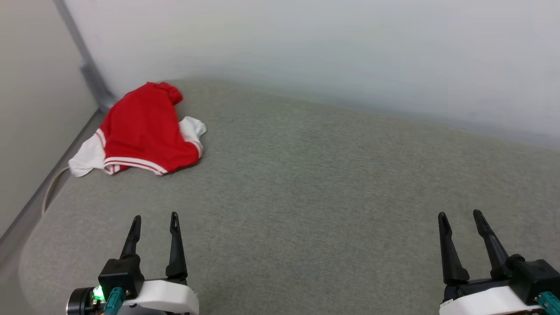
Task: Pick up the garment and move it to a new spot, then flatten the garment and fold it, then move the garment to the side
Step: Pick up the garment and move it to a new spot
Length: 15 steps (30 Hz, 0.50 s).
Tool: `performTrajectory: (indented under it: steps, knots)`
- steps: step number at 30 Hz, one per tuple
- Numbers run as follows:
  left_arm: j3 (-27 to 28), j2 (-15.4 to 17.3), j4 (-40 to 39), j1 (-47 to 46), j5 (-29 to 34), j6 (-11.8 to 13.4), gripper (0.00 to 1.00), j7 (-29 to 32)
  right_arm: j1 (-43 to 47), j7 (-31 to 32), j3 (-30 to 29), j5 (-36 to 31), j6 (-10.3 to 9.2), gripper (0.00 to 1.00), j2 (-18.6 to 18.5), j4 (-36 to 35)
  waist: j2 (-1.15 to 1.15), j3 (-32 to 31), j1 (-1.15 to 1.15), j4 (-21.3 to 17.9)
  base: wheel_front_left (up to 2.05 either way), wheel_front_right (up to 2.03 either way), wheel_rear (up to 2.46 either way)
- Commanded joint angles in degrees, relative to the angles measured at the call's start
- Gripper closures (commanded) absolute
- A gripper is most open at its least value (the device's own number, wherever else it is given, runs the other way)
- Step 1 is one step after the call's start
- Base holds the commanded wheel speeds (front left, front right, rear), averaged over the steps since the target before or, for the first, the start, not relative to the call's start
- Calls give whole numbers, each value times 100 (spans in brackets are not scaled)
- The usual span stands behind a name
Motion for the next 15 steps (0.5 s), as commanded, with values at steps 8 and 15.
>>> performTrajectory:
  steps: [8, 15]
  knots:
    - [66, -6, 11, 0, -54, -5, 0, -16, 60, -14, 9, 11, -4, 0, 14, -28, 0, 56, 0, 717, 0, 0, 0]
    - [102, -6, 37, 10, -97, -1, 0, -16, 68, -14, 36, 35, -4, 0, 14, -7, 0, 49, 0, 1180, 0, 0, 0]
